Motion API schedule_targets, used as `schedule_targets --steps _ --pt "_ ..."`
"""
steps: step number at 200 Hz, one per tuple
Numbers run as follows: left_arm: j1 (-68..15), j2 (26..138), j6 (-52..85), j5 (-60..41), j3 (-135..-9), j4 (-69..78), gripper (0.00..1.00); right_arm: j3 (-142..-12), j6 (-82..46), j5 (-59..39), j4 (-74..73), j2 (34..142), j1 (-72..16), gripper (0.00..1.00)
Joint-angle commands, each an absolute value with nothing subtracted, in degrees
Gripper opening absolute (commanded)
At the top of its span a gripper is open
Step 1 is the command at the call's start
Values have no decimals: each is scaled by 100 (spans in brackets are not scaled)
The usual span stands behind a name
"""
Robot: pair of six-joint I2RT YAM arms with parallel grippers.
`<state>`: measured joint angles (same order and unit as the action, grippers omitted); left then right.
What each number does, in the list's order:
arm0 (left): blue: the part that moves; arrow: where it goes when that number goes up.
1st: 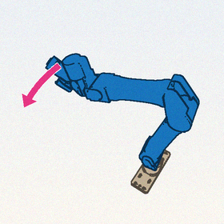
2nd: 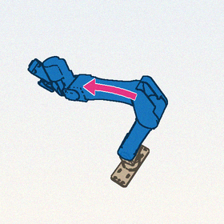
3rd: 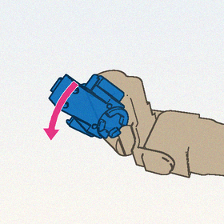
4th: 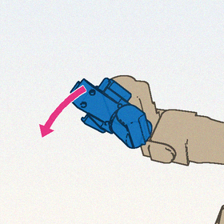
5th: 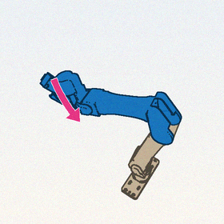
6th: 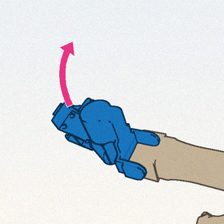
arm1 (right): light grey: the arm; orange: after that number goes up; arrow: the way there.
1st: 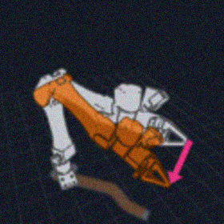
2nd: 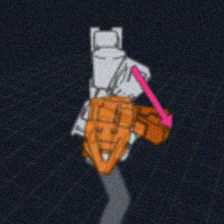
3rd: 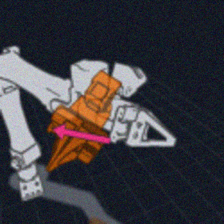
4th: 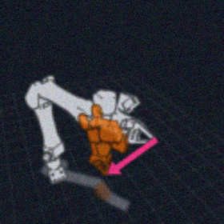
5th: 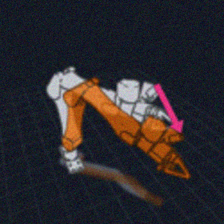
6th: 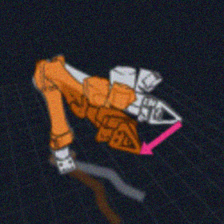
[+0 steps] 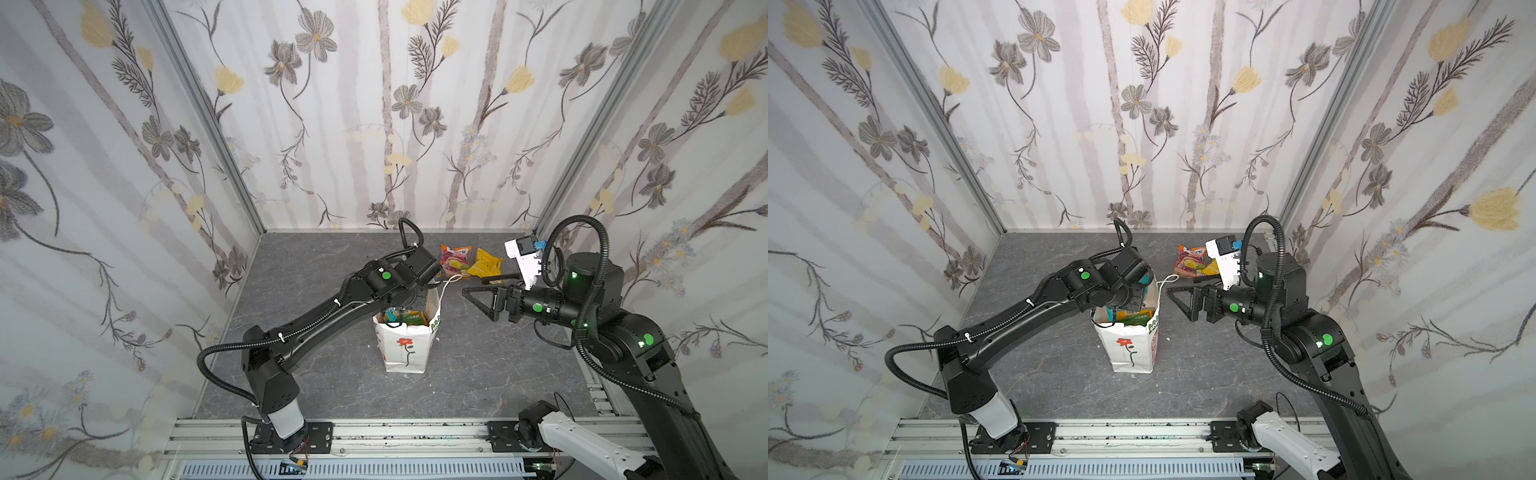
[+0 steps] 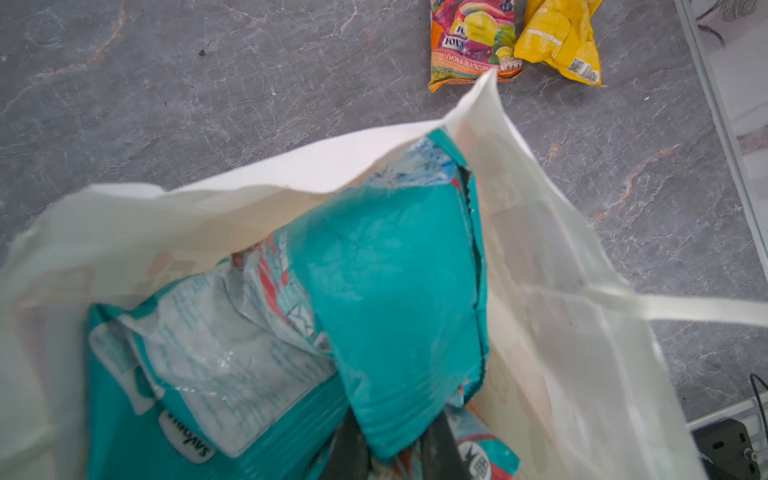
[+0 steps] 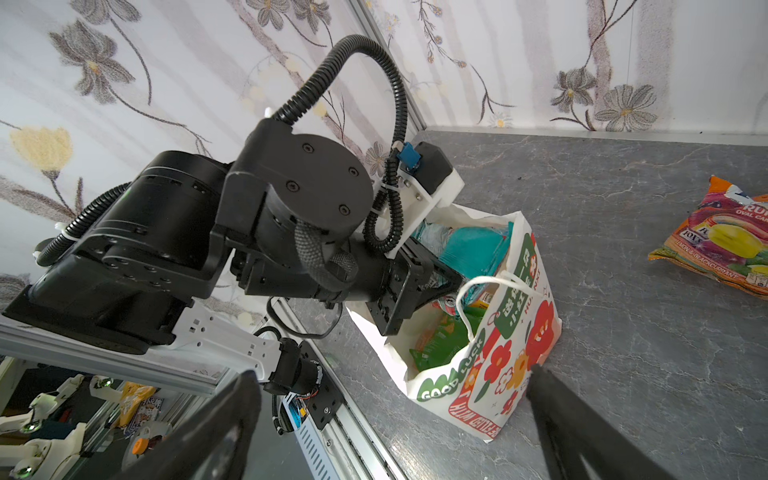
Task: Take the snacks out of the paper bag
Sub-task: 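Grasp the teal pack inside the bag with the left gripper, then lift the teal pack out of the bag with the left gripper toward the right gripper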
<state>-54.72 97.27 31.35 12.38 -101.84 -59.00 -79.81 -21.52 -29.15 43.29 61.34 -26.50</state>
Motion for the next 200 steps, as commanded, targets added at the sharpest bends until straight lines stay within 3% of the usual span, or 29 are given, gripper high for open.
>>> schedule_targets --steps 1,92,200 --pt "-5476 9623 3016 1513 -10398 -5976 0 -7920 -2237 -2713 4009 6103 -2645 99" --pt "-5631 9471 2333 1520 -11548 -6074 0 -7411 -2929 -2099 2728 5636 -2421 99" --pt "-6727 9527 -133 1389 -12504 -5397 0 -6796 -4382 -3910 1344 5871 -1784 99"
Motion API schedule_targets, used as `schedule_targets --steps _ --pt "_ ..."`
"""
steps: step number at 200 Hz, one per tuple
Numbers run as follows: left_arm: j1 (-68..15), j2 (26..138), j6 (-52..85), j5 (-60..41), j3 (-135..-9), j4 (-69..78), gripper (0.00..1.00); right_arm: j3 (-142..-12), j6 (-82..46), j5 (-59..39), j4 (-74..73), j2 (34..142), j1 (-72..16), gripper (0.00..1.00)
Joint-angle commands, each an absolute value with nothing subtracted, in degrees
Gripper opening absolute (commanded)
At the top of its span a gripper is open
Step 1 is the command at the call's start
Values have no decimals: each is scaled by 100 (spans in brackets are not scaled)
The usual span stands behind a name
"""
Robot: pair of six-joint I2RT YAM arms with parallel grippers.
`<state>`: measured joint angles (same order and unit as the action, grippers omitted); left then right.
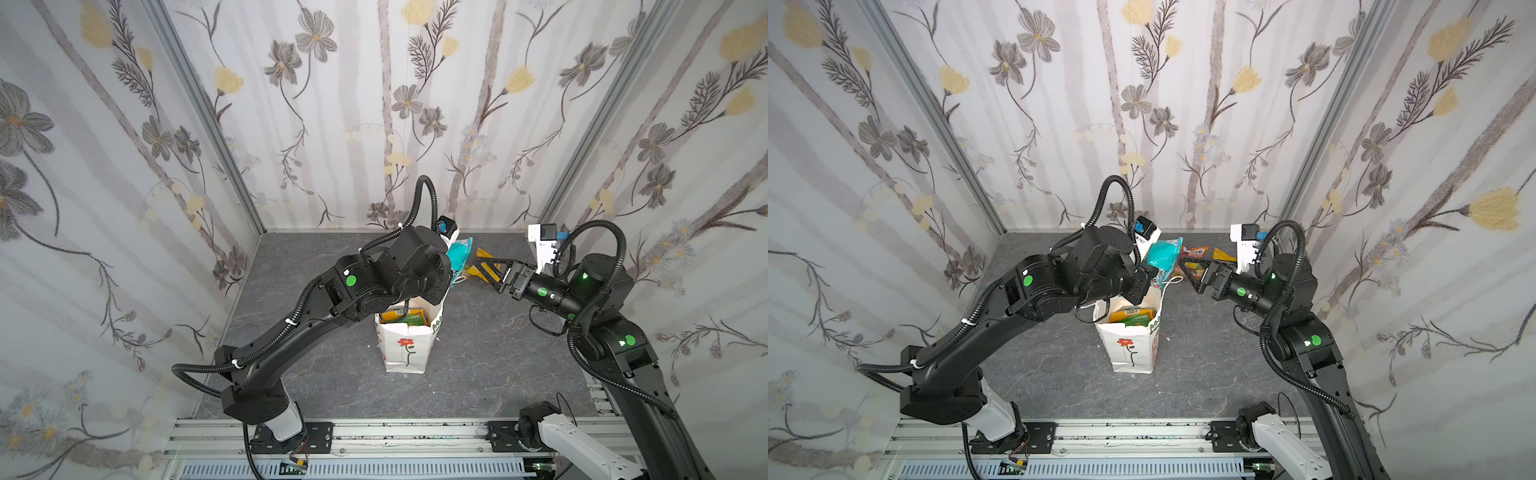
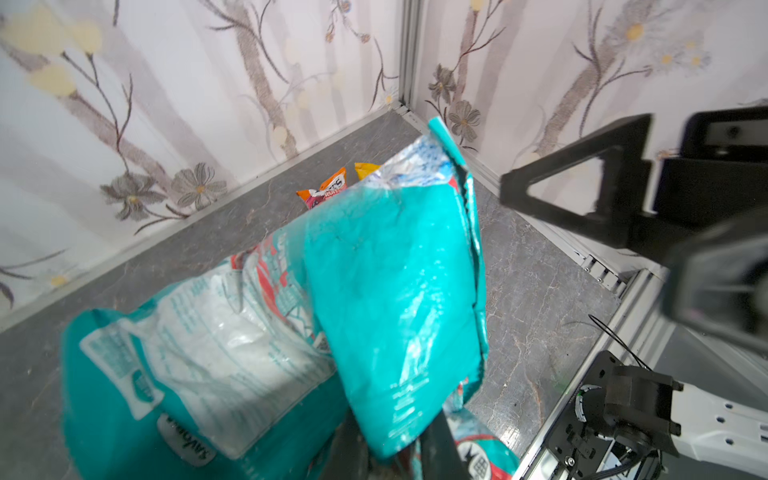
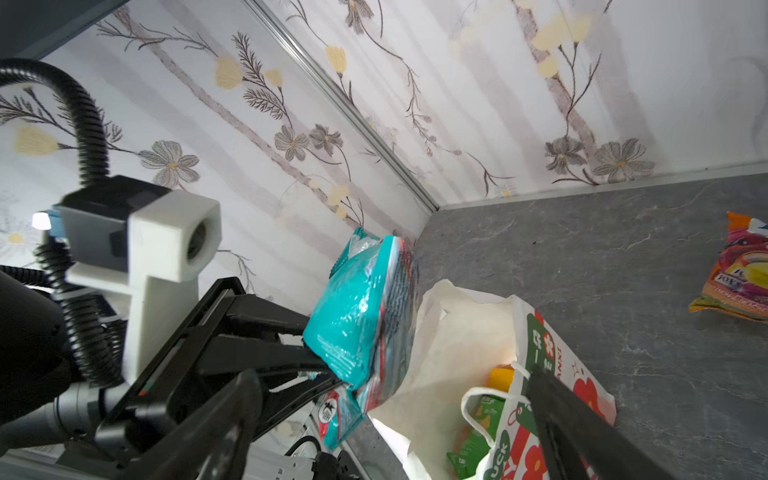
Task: Take the snacks out of the paper bag
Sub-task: 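Lift the teal pack out of the bag with the left gripper toward the right gripper, then grasp the teal pack with the right gripper and release it from the left gripper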
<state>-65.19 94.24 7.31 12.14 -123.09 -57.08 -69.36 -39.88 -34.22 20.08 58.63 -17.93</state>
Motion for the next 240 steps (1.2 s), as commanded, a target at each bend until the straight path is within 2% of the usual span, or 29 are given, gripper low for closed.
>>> schedule_targets --steps 1,27,66,116,145,165,181,240 --pt "-6738 9536 -155 1397 -12510 -5397 0 -6791 -4397 -3919 1327 5867 -1784 99" --pt "-7059 9728 -670 1693 -12744 -5431 0 -6487 -4815 -4104 766 5767 -1779 93" --pt "-7298 10012 -1034 2111 -13090 -5510 0 -6289 -5141 -4248 299 5693 -1775 66" --pt "-7445 10089 -1247 2326 -13105 -5417 0 -6175 -5329 -4288 7 5665 -1749 36" --pt "-7479 10072 -1253 2414 -13096 -5365 18 -6171 -5404 -4271 -103 5685 -1738 21" --pt "-7532 9984 -1244 2532 -12999 -5239 37 -6173 -5455 -4209 -231 5695 -1721 14" --pt "-7565 9853 -1215 2558 -12837 -5065 46 -6196 -5514 -4134 -391 5724 -1699 9" --pt "-7647 9118 -934 2571 -12010 -4369 77 -6517 -5661 -3808 -918 6042 -1475 4"
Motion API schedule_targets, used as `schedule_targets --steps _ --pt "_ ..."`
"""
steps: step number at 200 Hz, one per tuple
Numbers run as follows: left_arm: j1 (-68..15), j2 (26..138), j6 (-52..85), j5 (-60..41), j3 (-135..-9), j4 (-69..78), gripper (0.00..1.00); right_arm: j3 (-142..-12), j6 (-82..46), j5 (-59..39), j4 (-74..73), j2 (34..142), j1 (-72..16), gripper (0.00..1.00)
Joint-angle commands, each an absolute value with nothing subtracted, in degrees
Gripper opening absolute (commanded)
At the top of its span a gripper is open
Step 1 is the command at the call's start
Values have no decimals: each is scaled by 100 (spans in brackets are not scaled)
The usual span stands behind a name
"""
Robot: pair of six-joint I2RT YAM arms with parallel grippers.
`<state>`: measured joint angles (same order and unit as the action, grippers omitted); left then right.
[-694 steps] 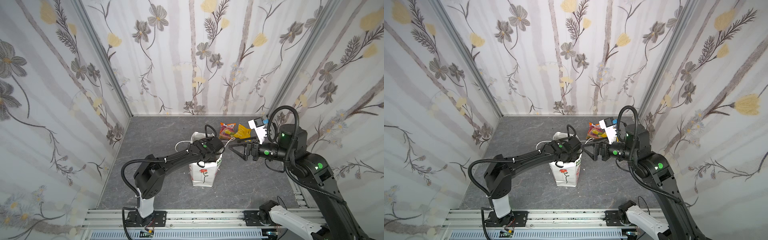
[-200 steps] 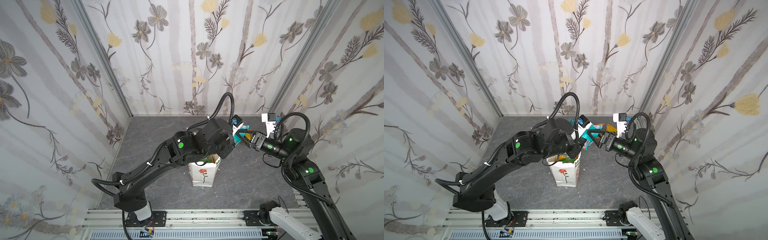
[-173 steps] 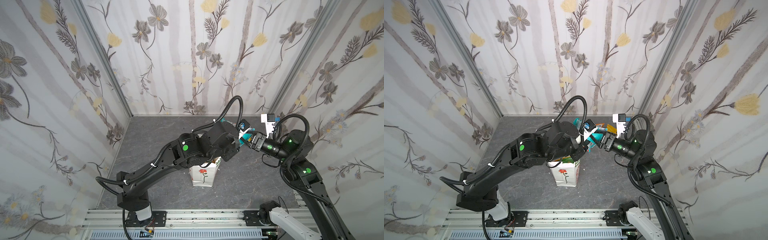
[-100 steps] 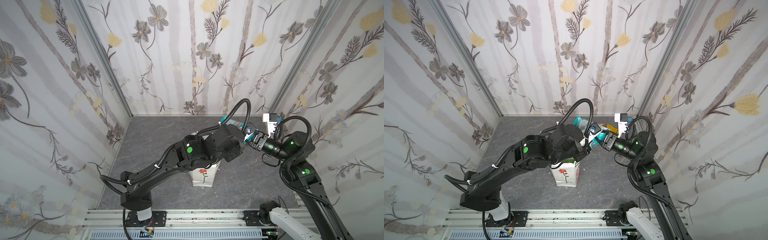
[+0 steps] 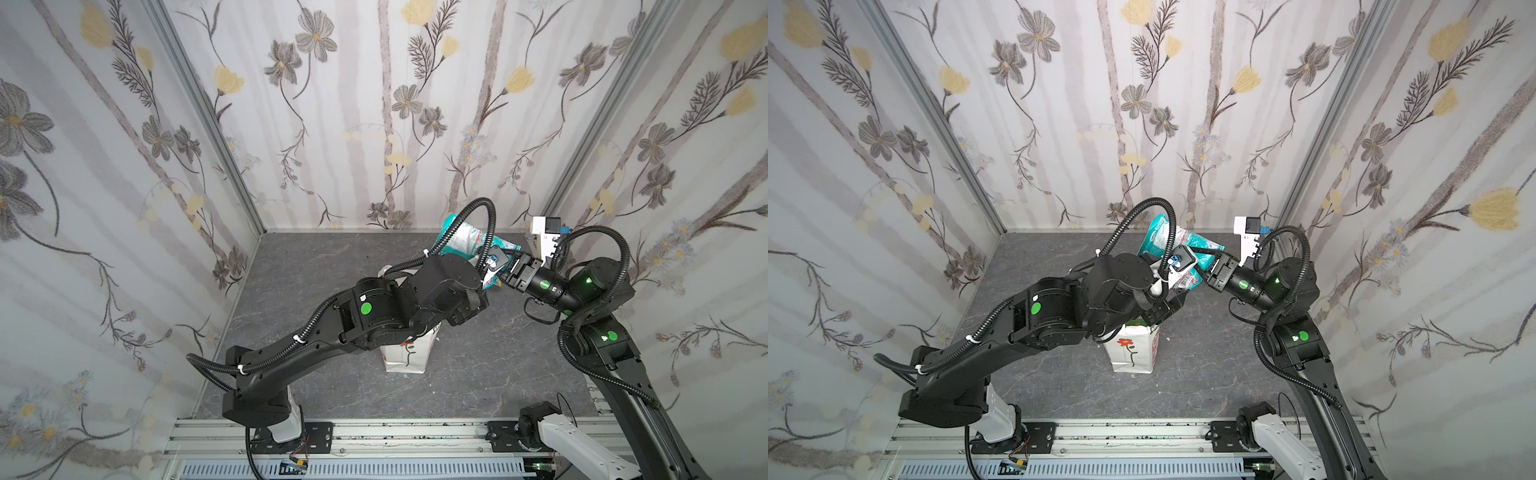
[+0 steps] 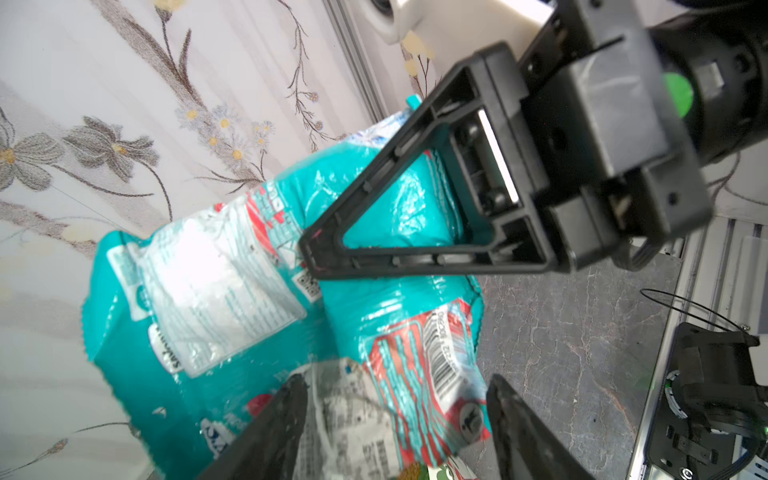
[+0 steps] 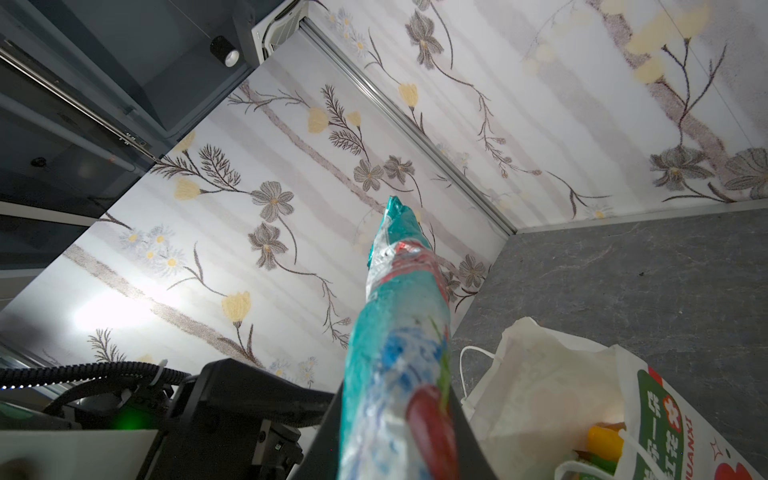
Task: Take the snacks out of the paper bag
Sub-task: 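Grasp the teal pack with the right gripper and release it from the left gripper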
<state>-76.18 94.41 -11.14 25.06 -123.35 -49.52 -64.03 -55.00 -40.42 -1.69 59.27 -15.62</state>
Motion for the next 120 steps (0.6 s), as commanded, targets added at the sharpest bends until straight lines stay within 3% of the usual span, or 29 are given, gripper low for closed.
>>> schedule_targets --steps 1,52,120 --pt "-7647 9090 -928 2568 -11982 -4346 78 -6519 -5665 -3802 -929 6049 -1467 4" --pt "-7642 8056 -582 2641 -10621 -3397 100 -6223 -5967 -3383 -1507 6268 -875 1" --pt "-7609 6878 -65 2513 -9145 -2876 100 -5073 -6224 -3120 -2098 6511 -57 0"
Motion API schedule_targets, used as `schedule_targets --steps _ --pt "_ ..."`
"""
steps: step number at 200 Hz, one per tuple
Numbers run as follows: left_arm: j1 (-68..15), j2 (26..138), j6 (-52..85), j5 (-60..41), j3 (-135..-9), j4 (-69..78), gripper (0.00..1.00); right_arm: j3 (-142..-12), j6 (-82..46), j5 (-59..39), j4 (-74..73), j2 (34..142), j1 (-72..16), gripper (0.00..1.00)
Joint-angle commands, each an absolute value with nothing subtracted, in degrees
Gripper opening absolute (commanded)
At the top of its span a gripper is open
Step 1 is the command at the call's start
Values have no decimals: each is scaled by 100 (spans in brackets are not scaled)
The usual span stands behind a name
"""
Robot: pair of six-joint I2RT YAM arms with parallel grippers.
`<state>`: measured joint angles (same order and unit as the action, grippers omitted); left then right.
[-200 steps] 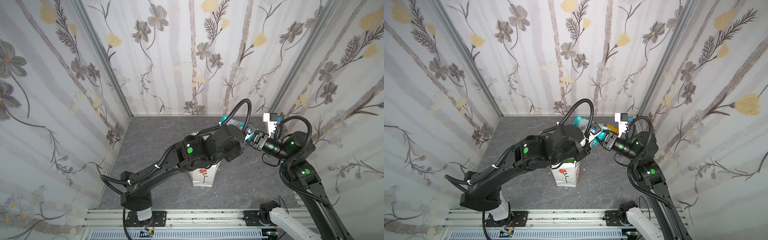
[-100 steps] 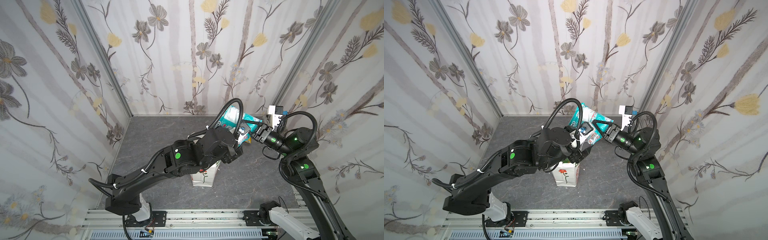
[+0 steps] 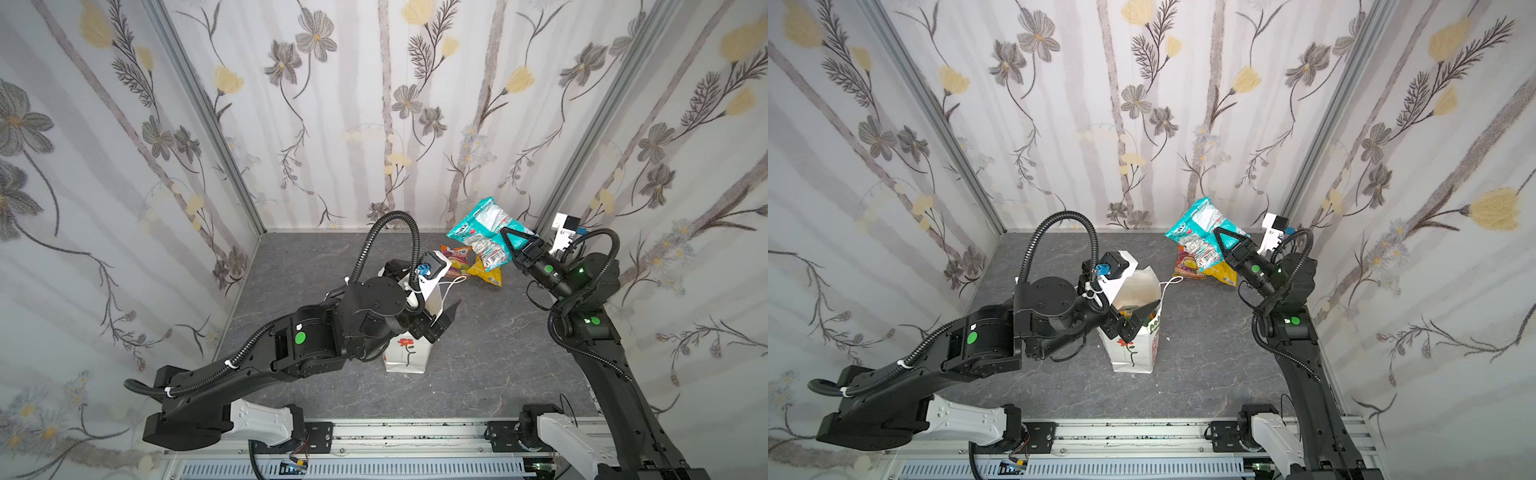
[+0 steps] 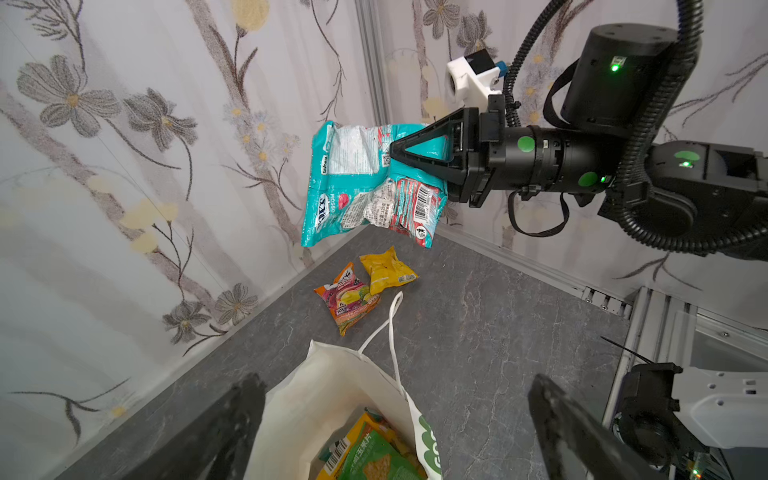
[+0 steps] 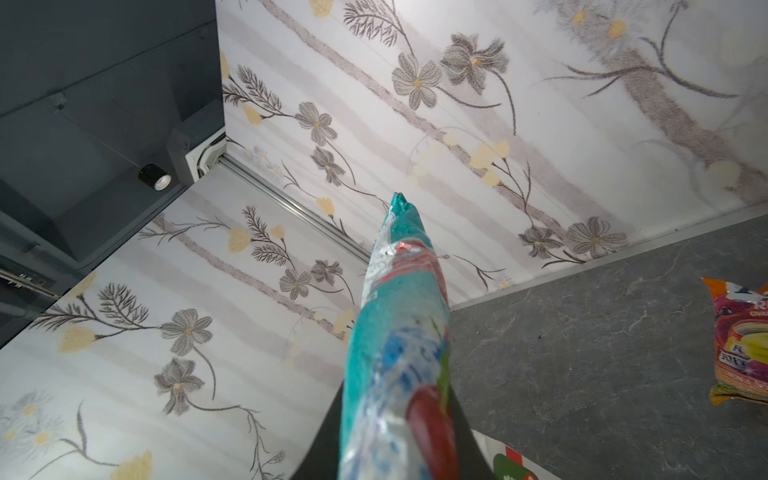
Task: Take the snacks out of the paper bag
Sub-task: 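Grasp the teal pack with the right gripper and release it from the left gripper, then lower the teal pack with the right gripper beside the bag and release it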
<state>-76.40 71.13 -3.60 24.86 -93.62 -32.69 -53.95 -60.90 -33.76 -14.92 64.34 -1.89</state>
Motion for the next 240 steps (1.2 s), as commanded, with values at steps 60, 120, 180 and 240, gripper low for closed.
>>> schedule_targets --steps 60,120,180,240 --pt "-7385 6761 274 2796 -9014 -3488 100 -4032 -5991 -2818 -2351 7175 34 0" --pt "-7072 6782 593 2586 -8939 -3642 100 -3526 -5920 -2844 -2927 8229 4 0" --pt "-6905 6863 743 2444 -8930 -3841 100 -3419 -5913 -2650 -3411 9345 -215 0" --pt "-6772 6865 870 2303 -8921 -4004 100 -3507 -6003 -2513 -3796 10283 -489 2"
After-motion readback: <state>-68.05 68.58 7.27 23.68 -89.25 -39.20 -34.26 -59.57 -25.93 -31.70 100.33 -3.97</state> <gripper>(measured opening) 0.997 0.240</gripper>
